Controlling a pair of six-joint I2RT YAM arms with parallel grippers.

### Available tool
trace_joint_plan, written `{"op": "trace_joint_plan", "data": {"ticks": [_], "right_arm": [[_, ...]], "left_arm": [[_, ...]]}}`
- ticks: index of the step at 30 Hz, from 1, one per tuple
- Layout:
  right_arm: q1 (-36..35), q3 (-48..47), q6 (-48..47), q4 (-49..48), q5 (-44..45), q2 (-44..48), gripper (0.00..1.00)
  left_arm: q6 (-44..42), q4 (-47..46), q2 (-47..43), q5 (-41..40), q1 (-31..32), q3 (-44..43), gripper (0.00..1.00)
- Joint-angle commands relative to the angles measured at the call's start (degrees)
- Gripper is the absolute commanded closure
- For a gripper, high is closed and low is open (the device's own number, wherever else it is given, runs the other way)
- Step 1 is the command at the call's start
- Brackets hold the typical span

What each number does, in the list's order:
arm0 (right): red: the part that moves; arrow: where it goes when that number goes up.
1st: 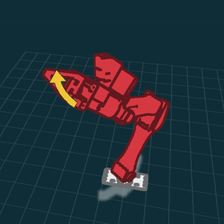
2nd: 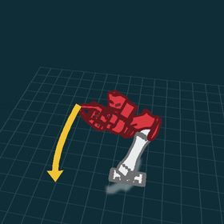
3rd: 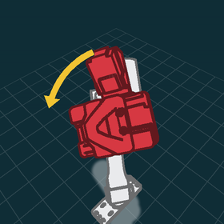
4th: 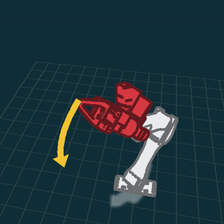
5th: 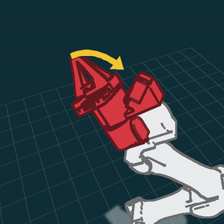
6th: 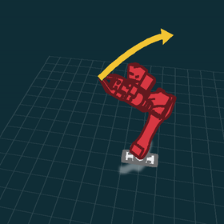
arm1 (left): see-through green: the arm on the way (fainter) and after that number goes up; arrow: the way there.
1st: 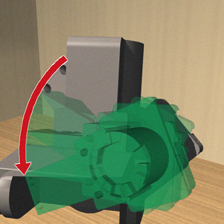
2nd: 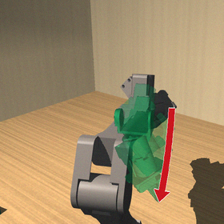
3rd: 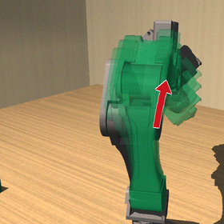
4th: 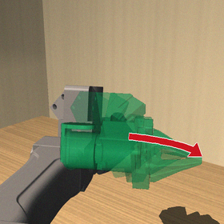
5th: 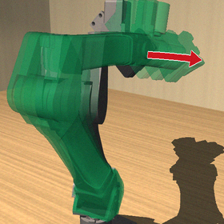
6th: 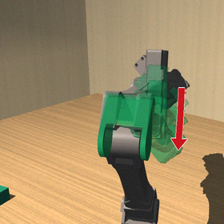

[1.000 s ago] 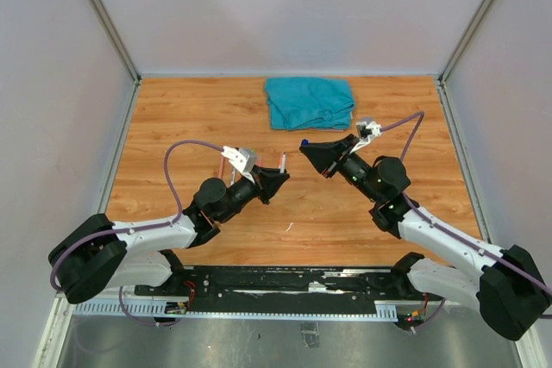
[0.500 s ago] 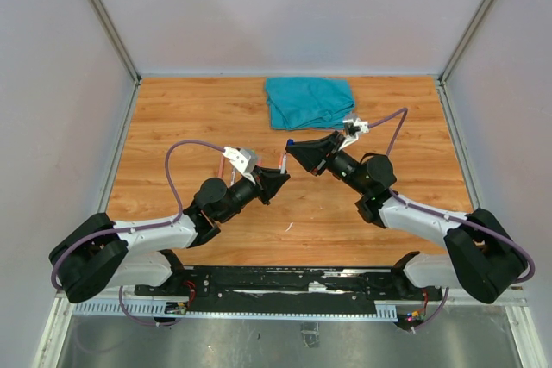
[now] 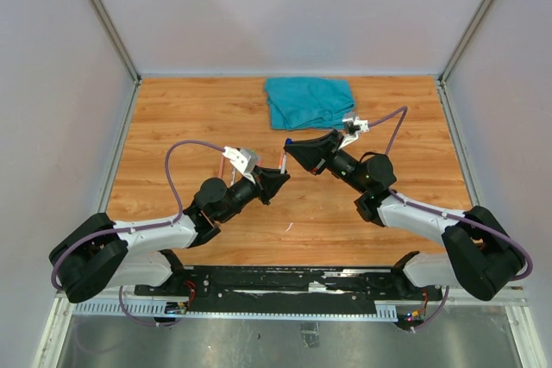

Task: Insert the pens into the pen caps
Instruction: Insert the pen cap onto the pen.

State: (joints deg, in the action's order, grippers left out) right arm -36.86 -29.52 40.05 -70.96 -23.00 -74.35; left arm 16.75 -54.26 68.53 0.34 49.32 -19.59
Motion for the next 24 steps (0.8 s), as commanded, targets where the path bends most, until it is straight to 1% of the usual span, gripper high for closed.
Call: {"op": "trace_joint_plan", "data": {"ticks": [1,24], "right_arm": [[0.92,-1.73,-0.88,-1.04,-0.79,0.13,0.99],[0.91,-1.42,-1.29,0.65,-0.35,-0.62,0.99]], "left_arm": [[-1.10,-2.17,0.29,0.32,0.50,-0.62,0.99],[-1.13,-1.99,0.11,0.32,0.51,-0.63,1.00]]}}
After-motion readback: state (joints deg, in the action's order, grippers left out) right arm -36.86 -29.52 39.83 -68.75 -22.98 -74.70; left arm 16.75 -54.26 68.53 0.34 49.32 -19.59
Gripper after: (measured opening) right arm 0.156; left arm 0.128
